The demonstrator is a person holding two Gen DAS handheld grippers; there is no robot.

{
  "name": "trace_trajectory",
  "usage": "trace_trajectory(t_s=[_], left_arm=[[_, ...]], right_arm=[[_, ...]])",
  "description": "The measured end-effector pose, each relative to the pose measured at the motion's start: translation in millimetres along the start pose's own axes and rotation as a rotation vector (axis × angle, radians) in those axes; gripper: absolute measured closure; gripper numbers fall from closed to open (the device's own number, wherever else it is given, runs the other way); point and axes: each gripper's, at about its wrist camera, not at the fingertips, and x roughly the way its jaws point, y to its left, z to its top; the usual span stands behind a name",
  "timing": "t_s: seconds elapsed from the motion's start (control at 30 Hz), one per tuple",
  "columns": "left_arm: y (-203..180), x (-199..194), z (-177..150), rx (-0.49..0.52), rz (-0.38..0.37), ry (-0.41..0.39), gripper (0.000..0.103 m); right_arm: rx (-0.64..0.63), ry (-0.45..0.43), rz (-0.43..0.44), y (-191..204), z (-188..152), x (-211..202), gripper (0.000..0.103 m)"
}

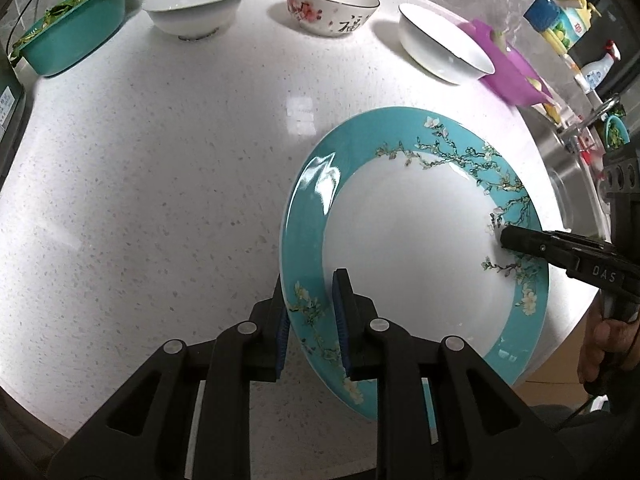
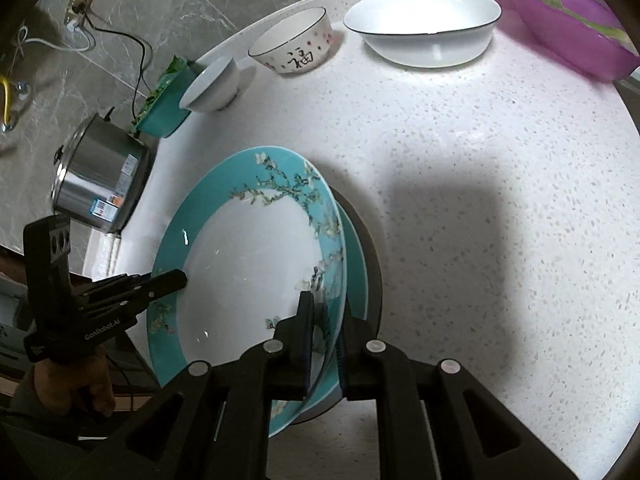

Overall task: Organize plates and bowls
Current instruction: 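Lower the teal plate onto the stack and open both grippers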

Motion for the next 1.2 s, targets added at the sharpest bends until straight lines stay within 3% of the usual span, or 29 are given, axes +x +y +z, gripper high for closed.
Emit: trace_trajectory(t_s=[0.27, 0.4, 0.67, 1.03, 1.2], left_arm=[[-5, 5, 3, 0.019, 0.042, -0.008, 0.083], [-14, 4, 0, 0.082, 0.096, -0.028, 0.08], [-12, 7, 2, 0.094, 0.083, -0.033, 0.08], [-16, 8, 3, 0.16, 0.07, -0.042, 0.08], [-16, 9, 3, 0.185, 0.067, -0.05, 0.077]], right_arm=[[-0.087, -0.036, -0.054, 11, -9, 3, 0.087], [-0.145, -0.059, -0.111, 21, -14, 3, 0.084], [-0.183, -0.09, -0.224, 35, -21, 3, 0.078], [-0.276, -0.104, -0.485, 59, -29, 16, 0.067], [-0.268, -0.117, -0.53, 62, -28, 18, 0.063]])
